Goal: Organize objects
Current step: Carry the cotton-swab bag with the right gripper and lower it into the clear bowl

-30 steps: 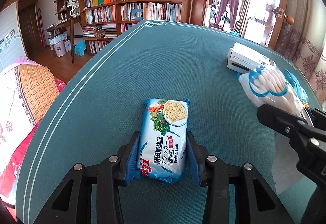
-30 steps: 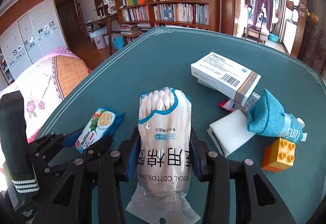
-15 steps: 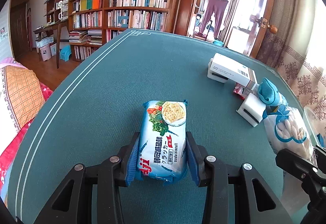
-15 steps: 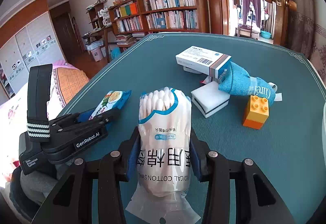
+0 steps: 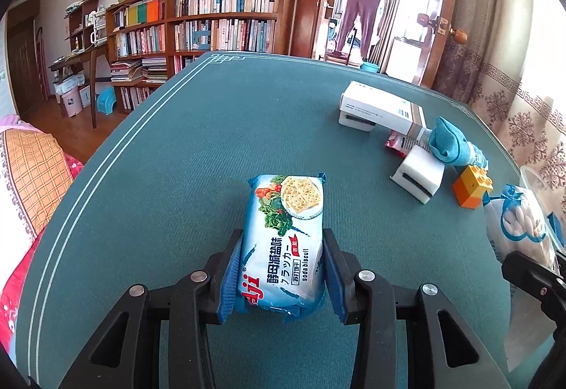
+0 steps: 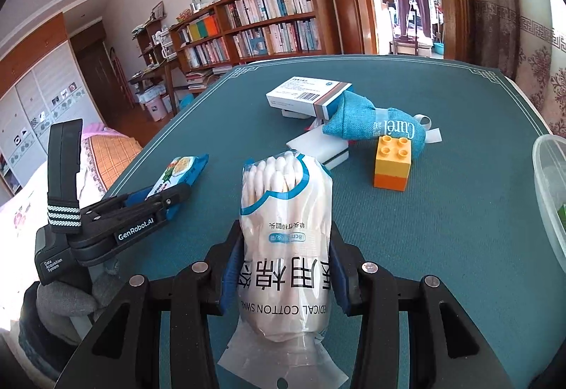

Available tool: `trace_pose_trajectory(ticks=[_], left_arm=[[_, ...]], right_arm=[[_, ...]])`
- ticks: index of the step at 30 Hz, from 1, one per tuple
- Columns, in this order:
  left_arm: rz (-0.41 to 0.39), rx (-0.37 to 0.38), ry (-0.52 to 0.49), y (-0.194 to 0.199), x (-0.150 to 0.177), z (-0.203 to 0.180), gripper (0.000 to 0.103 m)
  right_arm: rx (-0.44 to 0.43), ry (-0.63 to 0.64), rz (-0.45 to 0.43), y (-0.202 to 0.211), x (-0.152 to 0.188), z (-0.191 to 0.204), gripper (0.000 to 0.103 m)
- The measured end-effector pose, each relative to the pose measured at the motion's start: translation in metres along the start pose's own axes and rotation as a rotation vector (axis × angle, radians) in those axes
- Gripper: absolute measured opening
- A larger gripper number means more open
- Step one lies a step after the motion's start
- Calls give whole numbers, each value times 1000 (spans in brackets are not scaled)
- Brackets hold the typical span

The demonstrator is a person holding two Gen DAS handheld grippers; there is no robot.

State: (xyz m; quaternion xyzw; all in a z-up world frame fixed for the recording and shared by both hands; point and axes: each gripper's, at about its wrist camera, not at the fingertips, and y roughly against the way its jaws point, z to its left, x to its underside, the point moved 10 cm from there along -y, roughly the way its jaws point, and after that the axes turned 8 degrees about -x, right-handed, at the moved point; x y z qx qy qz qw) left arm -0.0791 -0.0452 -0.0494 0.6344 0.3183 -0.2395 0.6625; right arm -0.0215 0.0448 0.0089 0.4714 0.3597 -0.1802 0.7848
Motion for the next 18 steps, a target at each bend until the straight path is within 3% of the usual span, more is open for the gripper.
trace_pose_trajectory(ticks=[18], left_arm=[[-2, 95, -120, 30, 7, -75, 44]], right_arm=[[39, -89, -46, 45, 10, -35, 45]])
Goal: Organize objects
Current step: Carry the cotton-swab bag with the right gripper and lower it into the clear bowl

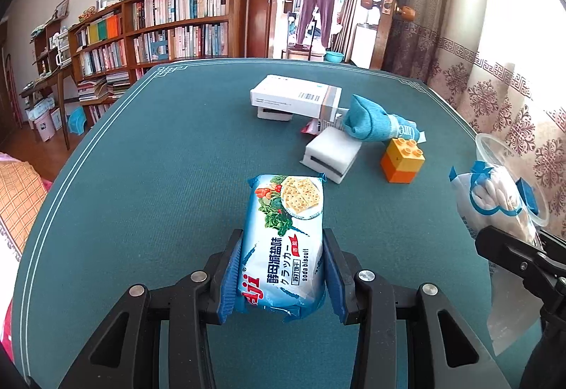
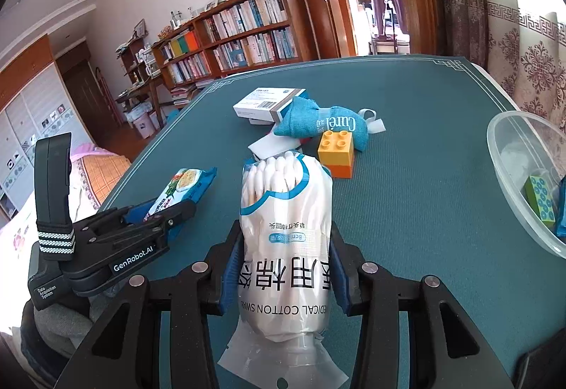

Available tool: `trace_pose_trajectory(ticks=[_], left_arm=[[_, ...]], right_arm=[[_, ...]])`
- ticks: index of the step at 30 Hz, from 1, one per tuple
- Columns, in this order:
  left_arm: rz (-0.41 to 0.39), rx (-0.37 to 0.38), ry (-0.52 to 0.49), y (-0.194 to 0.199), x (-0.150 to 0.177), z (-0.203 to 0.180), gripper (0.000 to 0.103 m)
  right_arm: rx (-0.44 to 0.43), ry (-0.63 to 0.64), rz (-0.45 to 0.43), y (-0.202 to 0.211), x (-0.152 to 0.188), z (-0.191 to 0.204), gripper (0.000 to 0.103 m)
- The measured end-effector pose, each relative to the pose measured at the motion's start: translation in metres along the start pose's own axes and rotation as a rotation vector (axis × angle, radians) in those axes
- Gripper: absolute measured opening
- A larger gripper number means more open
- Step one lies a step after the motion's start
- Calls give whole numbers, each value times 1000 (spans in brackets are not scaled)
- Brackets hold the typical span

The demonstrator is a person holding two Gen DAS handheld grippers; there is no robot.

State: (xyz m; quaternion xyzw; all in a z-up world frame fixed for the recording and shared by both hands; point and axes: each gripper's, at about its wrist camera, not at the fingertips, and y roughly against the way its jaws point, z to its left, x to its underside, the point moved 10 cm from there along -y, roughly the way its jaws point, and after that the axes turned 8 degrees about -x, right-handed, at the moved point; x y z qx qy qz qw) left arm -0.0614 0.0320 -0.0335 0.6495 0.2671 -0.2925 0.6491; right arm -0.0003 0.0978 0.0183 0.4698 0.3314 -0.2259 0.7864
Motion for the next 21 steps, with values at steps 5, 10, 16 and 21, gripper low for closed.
trace_pose_trajectory(ticks=[5, 10, 16, 21], left_arm=[[-2, 32, -35, 3, -1, -26, 44], [-1, 53, -61, 6, 0, -48, 44], [3, 63, -105, 7, 0, -71, 44], [1, 78, -132, 8, -1, -89, 44]], right_arm=[[29, -52, -30, 22, -1, -22, 45], [71, -92, -51, 38, 1, -47, 45], [113, -135, -58, 54, 4, -80, 45], [172, -153, -88, 77, -7, -111, 45]])
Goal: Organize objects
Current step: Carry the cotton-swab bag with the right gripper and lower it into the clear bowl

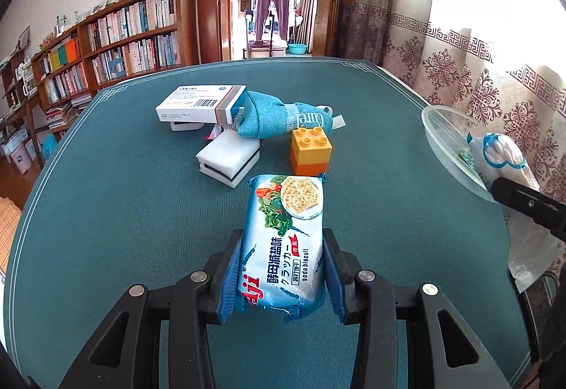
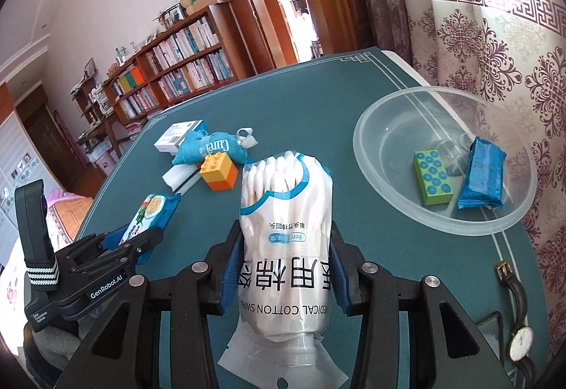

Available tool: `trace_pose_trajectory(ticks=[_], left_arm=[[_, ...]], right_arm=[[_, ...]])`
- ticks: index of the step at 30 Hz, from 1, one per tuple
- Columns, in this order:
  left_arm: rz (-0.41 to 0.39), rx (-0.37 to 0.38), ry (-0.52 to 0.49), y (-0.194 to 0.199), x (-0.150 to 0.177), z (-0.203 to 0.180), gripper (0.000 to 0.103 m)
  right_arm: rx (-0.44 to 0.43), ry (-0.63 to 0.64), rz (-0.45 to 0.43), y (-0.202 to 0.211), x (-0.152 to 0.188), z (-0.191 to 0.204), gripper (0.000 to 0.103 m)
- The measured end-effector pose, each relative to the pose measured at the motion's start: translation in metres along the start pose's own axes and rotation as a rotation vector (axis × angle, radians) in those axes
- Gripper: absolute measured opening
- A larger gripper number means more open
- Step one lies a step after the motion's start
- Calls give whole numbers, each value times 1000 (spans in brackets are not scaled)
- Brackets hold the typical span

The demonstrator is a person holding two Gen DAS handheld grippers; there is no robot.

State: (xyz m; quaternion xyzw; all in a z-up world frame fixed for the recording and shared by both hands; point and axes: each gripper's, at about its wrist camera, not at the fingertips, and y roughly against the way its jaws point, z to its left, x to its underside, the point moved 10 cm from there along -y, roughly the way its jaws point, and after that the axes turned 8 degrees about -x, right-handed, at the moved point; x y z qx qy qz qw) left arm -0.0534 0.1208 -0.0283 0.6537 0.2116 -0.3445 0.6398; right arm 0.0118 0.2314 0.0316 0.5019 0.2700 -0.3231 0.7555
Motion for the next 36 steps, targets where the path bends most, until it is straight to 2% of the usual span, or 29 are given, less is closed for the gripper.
trace_pose_trajectory(ticks=[5, 13, 22, 29, 36], left_arm=[[-6, 21, -20, 1, -4, -15, 44], [-6, 41, -48, -1, -11, -34, 44], [-14, 60, -75, -1, -21, -55, 44], [-21, 71, -100, -2, -30, -73, 44], [-22, 77, -119, -4, -34, -85, 44]], right_arm=[[87, 9, -26, 7, -24, -33, 45], [166, -42, -35, 1, -50, -87, 45], [254, -100, 17, -20, -63, -151, 45], [264, -105, 38, -33, -62, -166, 45], [260, -110, -3, -23, -74, -170, 45]])
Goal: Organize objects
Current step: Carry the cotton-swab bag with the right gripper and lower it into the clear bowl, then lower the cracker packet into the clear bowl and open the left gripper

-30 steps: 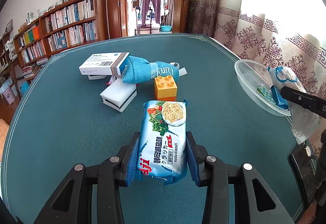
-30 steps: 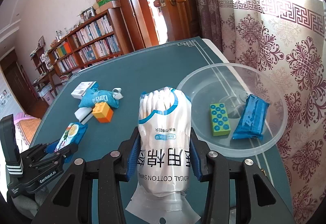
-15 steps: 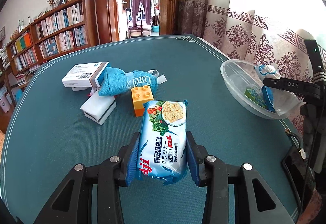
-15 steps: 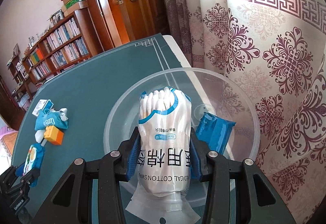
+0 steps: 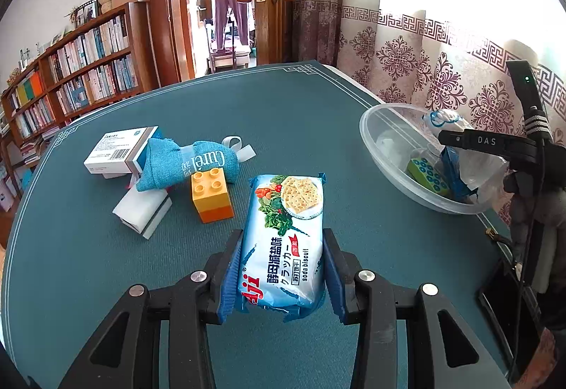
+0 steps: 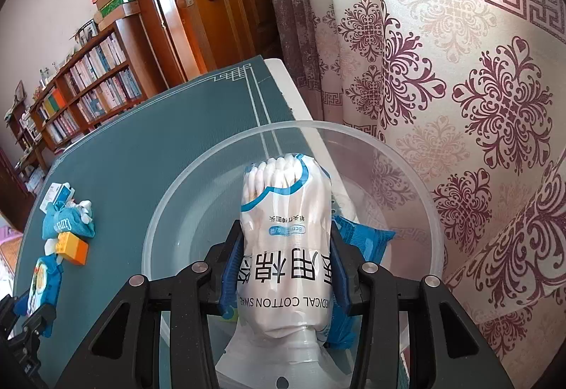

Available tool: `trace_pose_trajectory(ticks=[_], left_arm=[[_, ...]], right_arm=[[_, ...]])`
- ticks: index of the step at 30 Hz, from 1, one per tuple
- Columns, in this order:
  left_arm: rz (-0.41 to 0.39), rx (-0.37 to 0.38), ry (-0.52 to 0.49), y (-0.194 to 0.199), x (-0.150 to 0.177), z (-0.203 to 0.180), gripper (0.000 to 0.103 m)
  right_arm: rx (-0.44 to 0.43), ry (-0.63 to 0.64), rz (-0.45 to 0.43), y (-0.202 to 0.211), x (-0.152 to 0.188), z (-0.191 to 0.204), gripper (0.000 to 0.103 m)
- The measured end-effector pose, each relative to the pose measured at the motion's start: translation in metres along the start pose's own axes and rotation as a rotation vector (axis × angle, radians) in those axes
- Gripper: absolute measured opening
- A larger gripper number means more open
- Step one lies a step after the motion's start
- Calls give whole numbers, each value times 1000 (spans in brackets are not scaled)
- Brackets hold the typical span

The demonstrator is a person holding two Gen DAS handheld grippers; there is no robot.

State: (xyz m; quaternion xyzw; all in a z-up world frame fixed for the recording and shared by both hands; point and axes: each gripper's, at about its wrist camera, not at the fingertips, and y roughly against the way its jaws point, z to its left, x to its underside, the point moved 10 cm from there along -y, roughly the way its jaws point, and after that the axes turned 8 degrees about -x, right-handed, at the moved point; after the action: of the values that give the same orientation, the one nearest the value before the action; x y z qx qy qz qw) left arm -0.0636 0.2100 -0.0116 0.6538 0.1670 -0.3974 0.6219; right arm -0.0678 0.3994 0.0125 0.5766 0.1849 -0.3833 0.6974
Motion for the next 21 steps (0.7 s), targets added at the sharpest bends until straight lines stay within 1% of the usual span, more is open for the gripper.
trace_pose_trajectory(ticks=[5, 10, 16, 21], left_arm=[[0, 5, -12, -2, -2, -7, 44], [-7, 11, -26, -2, -7, -16, 44], [-25, 15, -45, -2, -17, -28, 44], [-16, 32, -50, -6, -22, -37, 44]], right_arm=[[39, -22, -28, 8, -12, -23, 45], [63, -44, -12, 1, -9, -43, 45], [26, -71, 13, -9, 0, -48, 45], [12, -68, 8, -10, 1, -46, 45]])
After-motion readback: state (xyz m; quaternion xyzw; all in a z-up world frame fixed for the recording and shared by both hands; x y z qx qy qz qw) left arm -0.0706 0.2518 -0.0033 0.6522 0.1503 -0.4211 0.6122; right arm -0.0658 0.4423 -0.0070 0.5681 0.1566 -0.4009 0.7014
